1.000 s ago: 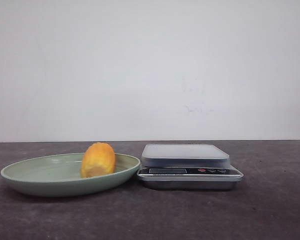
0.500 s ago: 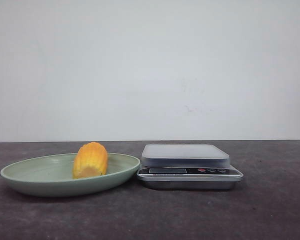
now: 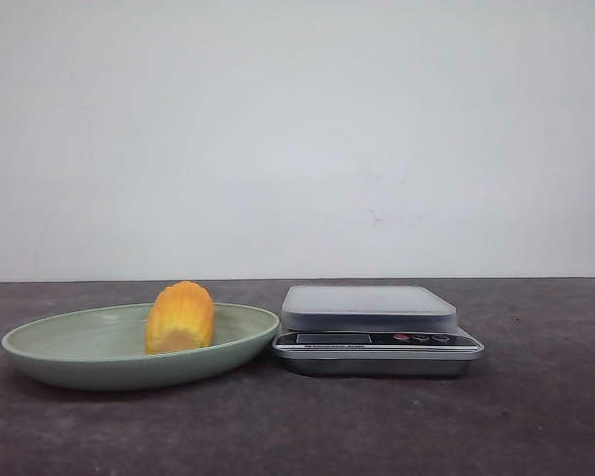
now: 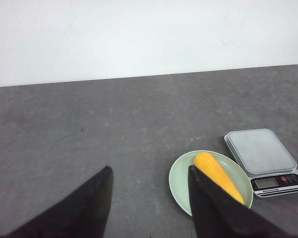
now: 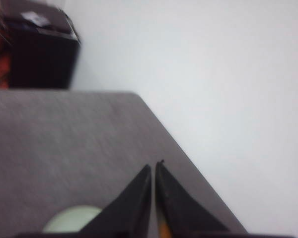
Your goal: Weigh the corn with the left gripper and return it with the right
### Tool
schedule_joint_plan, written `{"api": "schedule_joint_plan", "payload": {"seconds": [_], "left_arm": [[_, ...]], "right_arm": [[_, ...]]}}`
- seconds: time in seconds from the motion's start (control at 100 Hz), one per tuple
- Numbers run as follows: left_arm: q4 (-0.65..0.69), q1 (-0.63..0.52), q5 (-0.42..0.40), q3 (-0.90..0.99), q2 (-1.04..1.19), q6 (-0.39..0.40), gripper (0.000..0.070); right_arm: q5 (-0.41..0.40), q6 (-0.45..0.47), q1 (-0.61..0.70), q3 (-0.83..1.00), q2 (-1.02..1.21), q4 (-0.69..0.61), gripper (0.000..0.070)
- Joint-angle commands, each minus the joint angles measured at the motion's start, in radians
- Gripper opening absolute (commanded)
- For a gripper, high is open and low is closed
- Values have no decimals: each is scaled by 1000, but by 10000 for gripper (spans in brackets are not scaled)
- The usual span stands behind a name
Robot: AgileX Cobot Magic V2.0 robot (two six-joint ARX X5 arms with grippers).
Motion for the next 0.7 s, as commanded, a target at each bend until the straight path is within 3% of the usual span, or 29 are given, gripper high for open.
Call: {"api": "schedule_joint_plan", "payload": {"seconds": [0.0, 0.23, 0.36, 0.44, 0.56, 0.69], "left_arm": [[-24, -6, -5, 18, 9, 9, 270], [-24, -6, -5, 18, 9, 9, 270], [-24, -6, -5, 18, 9, 9, 270], [-24, -6, -5, 18, 9, 9, 270], [-24, -6, -5, 19, 8, 9, 270], [-24, -6, -5, 19, 9, 9, 270]], "right_arm": [[40, -3, 3, 27, 13, -13, 8], [285, -14, -28, 27, 16, -26, 8], [299, -20, -167, 27, 21, -110, 8], [236, -37, -252, 27, 19, -194, 8], [23, -37, -348, 10, -10, -307, 8], [-95, -36, -443, -97, -89, -256, 8]]}}
